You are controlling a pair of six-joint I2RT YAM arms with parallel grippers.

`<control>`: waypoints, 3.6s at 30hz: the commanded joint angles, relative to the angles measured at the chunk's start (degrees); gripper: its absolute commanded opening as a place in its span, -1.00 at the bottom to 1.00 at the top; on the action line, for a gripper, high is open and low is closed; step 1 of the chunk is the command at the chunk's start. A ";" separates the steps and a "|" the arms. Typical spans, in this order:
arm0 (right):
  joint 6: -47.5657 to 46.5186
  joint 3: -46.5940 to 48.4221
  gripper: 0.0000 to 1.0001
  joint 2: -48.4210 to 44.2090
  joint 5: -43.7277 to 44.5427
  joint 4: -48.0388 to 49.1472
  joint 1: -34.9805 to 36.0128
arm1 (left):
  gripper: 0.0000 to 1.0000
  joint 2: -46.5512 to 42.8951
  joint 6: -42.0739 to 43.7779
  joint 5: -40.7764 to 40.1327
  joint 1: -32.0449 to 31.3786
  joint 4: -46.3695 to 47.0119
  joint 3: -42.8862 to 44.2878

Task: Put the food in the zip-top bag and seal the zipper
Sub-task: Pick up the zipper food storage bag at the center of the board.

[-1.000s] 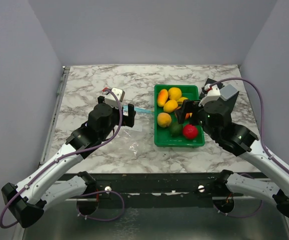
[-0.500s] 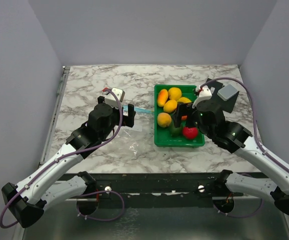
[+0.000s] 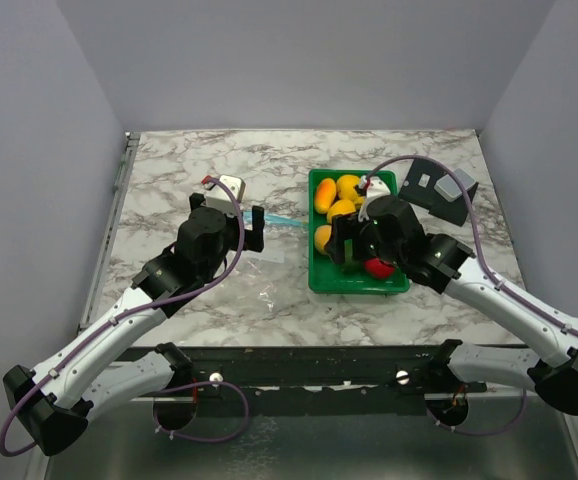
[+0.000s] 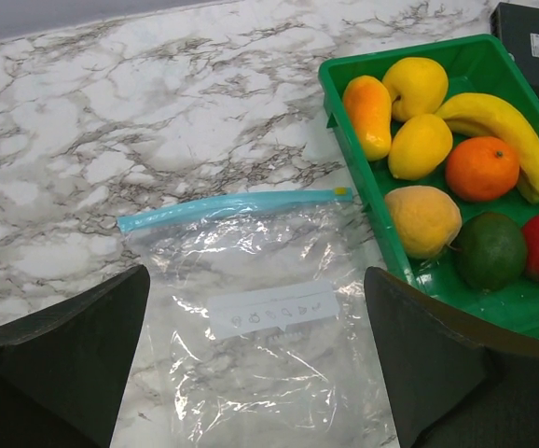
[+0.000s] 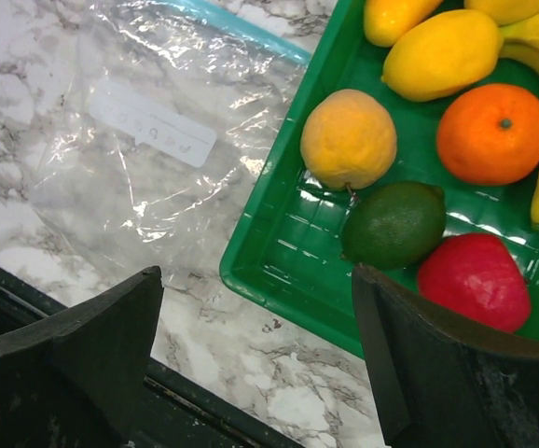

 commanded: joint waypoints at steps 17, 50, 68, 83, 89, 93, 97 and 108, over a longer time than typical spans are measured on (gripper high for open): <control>3.10 14.06 0.78 19.37 -4.39 4.51 4.04 | 0.97 -6.01 -2.15 -20.45 0.02 -2.89 -0.26; -11.41 52.92 0.93 57.28 -10.41 -1.60 2.12 | 0.96 -10.39 -3.11 -23.09 0.05 -2.83 -0.74; -18.08 57.75 0.87 65.84 -36.32 1.01 -5.81 | 0.96 -10.23 -2.88 -22.65 0.06 -2.77 -0.84; -19.77 64.86 0.83 74.48 -42.81 0.40 -7.92 | 0.96 -8.80 -2.29 -21.99 0.06 -2.43 -1.02; -19.93 64.72 0.80 76.15 -44.79 0.98 -8.78 | 0.96 -8.31 -2.15 -21.85 0.03 -2.31 -1.10; -20.43 64.56 0.79 76.78 -46.27 1.19 -9.06 | 0.97 -8.09 -2.02 -21.75 0.08 -2.20 -1.10; -21.11 64.43 0.79 77.31 -46.89 1.41 -9.29 | 0.97 -7.74 -1.98 -21.46 0.14 -2.11 -1.10; -22.32 64.35 0.67 79.02 -52.57 1.28 -9.53 | 0.97 -7.07 -1.89 -21.17 0.25 -2.00 -1.10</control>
